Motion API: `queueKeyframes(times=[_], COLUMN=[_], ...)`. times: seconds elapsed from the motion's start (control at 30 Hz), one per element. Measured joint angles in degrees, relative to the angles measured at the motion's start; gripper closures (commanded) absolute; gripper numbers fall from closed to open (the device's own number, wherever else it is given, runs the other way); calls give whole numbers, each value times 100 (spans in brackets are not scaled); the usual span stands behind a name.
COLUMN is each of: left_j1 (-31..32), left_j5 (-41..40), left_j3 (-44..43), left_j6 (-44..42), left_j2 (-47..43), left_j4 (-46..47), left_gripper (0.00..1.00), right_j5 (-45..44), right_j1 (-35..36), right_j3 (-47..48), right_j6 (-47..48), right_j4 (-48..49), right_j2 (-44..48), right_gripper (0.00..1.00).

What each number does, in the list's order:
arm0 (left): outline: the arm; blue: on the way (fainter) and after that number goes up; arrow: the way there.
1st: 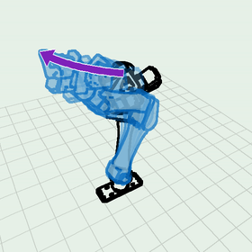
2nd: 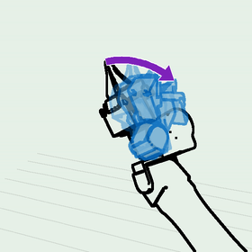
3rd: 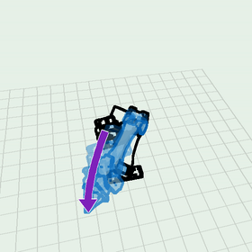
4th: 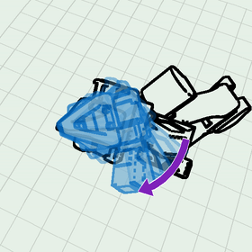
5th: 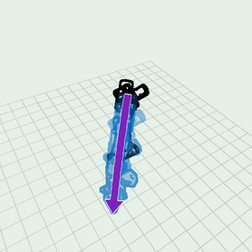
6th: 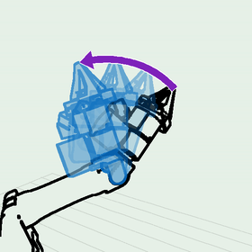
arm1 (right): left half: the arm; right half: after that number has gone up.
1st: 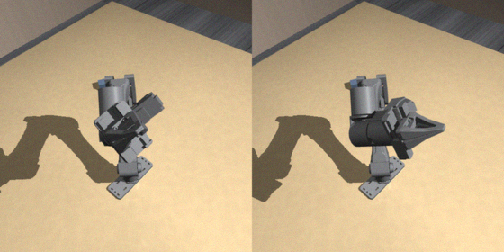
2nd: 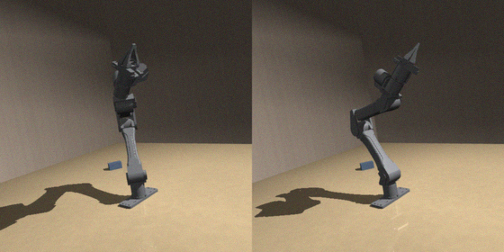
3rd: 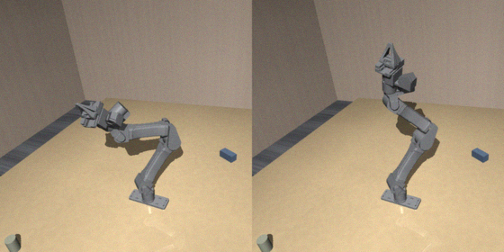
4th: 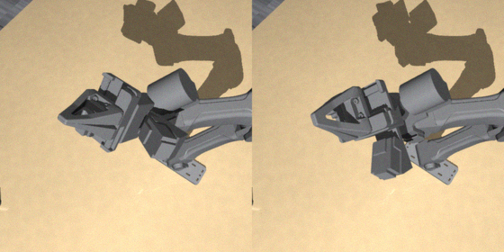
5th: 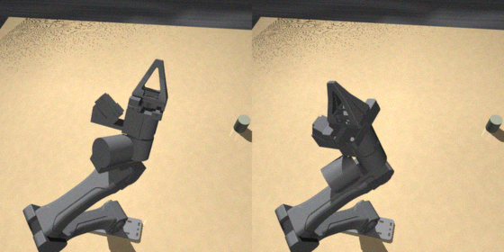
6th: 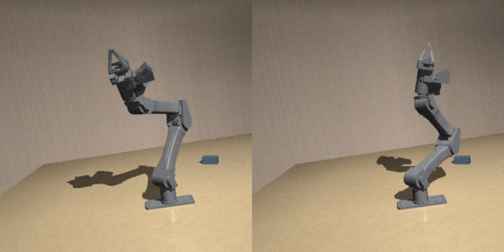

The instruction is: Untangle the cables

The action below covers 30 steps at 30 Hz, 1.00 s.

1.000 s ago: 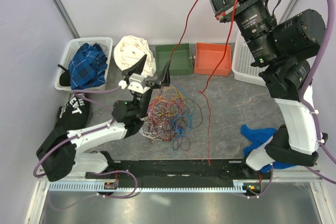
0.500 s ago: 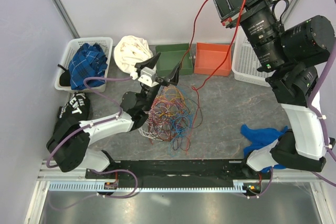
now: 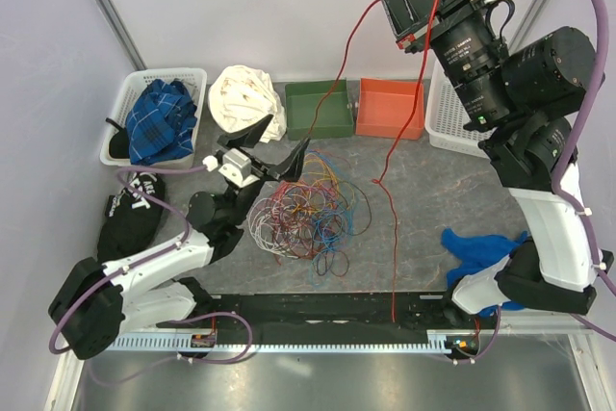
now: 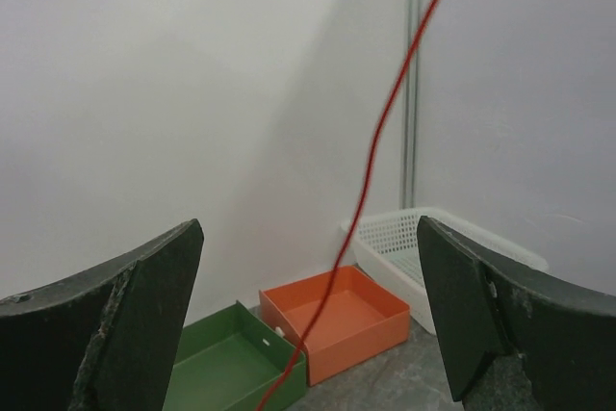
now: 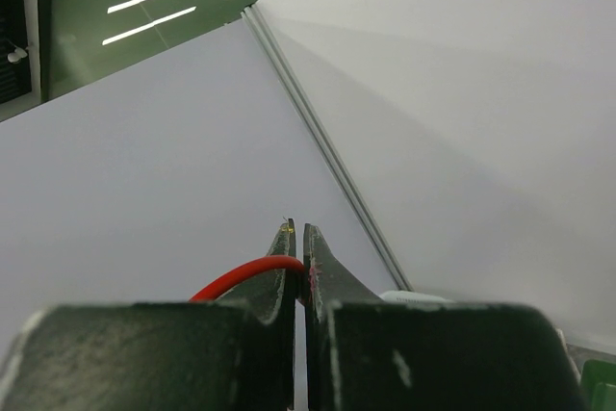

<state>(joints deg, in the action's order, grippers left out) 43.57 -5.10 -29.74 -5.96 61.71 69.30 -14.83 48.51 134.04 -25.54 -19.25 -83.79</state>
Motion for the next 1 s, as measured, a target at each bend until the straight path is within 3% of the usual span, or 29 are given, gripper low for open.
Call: queueKeyframes(times=[0.23,0.4,0.43,0.53,0.6,0.7,0.73,1.0], left_j1=[0,0,-7,-61,-120,-175,-186,-199], left_j5=[466,542,520,520,522,562,579,1150], left_j3=[-57,-551,-693,-1067,-1255,-1318,-1314,-704], left_j6=[122,146,144,142,127,125,109,109], left_j2=[472,1340,1497,1836,1897,1784,1707,74], left_j4=[-181,-264,-295,-365,-466,-546,-667,-1281], left_gripper=[1,8,13,45,57,82,98,98], right_j5=[151,238,254,258,251,208,184,-9], right_j1=[2,0,0,0,0,2,2,0], right_j3=[-7,-168,-227,-420,-531,-667,-682,-649], right_j6=[-96,-155,-166,-168,-162,-101,-76,57], right_j4=[17,39,39,44,39,33,31,52], right_j2=[-92,-98,-90,-66,-48,-11,-2,50], right_gripper=[100,100,100,100,100,100,100,100])
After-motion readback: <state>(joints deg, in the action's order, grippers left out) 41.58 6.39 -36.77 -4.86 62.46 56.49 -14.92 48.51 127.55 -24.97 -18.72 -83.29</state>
